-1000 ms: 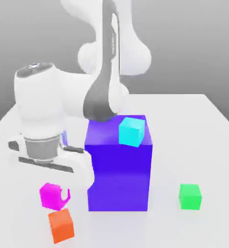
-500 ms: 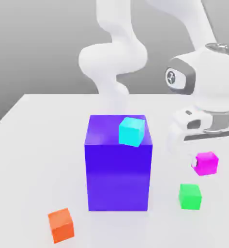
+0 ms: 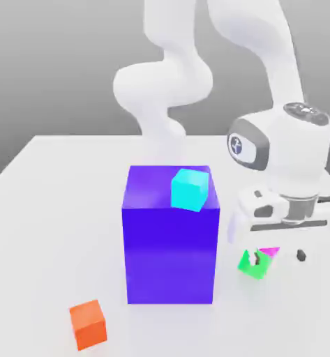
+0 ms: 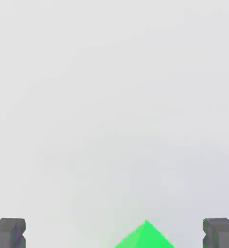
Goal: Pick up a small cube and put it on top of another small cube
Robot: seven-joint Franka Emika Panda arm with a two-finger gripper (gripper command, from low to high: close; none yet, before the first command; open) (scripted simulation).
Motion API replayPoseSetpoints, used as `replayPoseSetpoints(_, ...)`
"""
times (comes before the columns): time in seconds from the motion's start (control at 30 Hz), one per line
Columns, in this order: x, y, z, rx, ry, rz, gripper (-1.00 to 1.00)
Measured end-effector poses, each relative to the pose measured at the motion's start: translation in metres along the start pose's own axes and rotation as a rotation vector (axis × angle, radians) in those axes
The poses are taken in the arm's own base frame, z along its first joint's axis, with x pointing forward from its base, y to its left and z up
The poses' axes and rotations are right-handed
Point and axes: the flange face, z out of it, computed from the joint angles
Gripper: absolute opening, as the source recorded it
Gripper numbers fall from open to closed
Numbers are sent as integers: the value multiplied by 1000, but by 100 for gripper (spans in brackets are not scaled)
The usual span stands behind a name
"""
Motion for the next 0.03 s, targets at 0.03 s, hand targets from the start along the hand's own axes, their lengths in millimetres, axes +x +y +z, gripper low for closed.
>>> replayPoseSetpoints(0.03,-1,0,-10,0,0,-1,100)
